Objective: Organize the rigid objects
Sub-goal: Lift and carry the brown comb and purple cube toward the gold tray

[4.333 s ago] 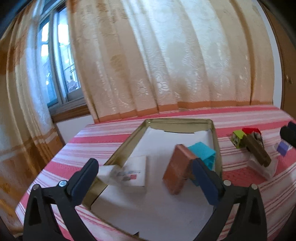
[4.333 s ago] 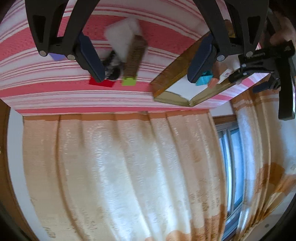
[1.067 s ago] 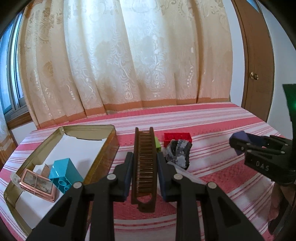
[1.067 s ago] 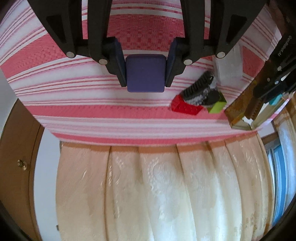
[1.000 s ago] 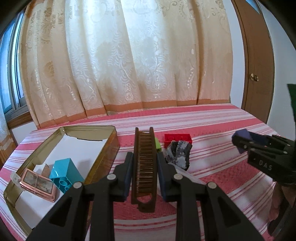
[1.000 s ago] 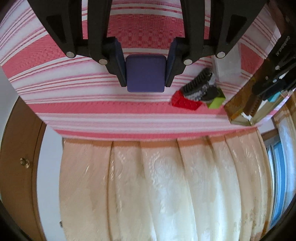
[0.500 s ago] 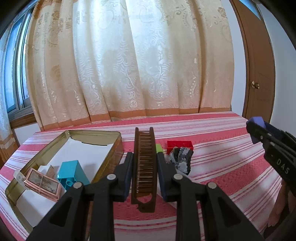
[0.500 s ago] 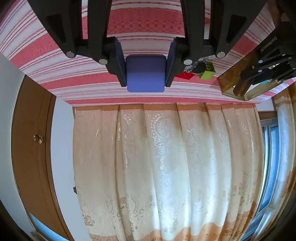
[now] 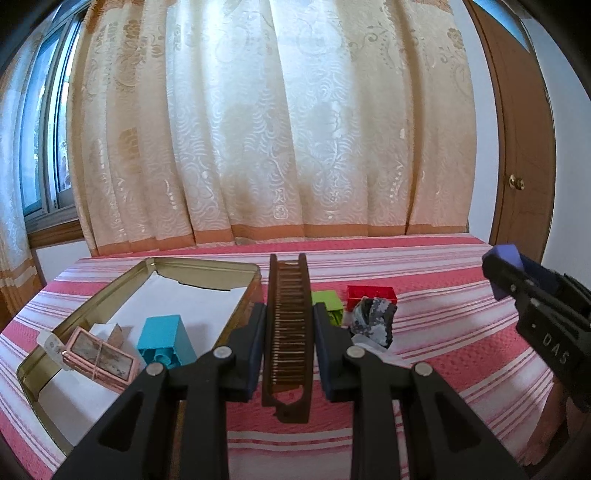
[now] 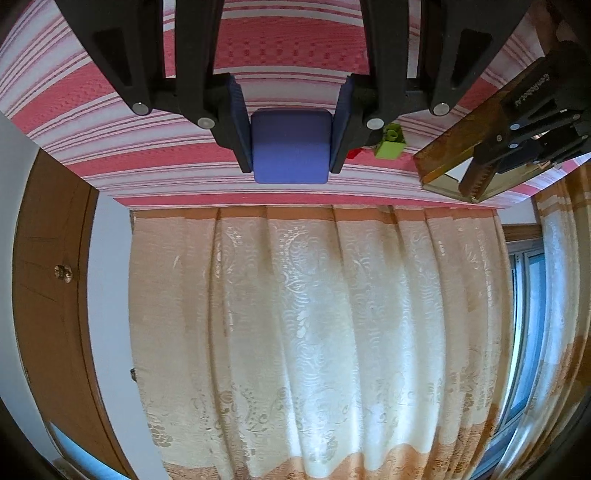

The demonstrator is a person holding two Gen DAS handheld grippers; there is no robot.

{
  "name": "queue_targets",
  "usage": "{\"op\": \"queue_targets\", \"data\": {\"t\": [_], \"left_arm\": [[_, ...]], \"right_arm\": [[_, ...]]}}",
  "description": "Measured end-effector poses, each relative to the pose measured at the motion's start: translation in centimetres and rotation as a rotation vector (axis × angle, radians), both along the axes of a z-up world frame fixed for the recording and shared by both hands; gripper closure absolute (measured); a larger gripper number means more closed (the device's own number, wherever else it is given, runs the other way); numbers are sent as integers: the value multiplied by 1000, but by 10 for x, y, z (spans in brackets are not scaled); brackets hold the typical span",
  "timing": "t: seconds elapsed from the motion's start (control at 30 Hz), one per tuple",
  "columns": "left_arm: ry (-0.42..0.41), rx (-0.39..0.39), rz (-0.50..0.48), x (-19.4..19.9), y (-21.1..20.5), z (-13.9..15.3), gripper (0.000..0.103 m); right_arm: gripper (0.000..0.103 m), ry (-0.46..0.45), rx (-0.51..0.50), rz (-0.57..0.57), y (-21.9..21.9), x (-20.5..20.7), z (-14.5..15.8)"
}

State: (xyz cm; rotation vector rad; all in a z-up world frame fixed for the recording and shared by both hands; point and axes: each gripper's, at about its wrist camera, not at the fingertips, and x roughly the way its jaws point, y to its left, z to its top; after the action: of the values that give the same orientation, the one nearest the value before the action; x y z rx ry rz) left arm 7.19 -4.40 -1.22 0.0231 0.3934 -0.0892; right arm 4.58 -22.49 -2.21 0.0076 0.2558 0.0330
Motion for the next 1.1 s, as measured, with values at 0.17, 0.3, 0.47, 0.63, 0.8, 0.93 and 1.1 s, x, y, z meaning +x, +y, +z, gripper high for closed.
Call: {"op": "queue_targets", "data": {"t": [0.17, 0.3, 0.47, 0.63, 0.8, 0.93, 1.1], "left_arm": [[-23, -14, 25, -7, 10, 1, 79], [-39, -22, 46, -11, 20, 2, 79], [-48, -32, 67, -13, 31, 3, 79], [-60, -30, 82, -15, 38, 3, 79], [-66, -34, 95, -18, 43, 3, 79], [-73, -36, 103, -20, 48, 3, 79], [-71, -42, 109, -21, 52, 3, 79]], "right_arm": [[60, 2, 0, 25, 12, -1, -1], [60, 0, -1, 44, 21, -2, -1], [60, -2, -5, 69, 33, -3, 0], [60, -3, -1, 90, 40, -4, 0], [60, -4, -4, 109, 49, -6, 0], [60, -4, -5, 126, 57, -7, 0], [60, -4, -9, 145, 66, -8, 0]]}}
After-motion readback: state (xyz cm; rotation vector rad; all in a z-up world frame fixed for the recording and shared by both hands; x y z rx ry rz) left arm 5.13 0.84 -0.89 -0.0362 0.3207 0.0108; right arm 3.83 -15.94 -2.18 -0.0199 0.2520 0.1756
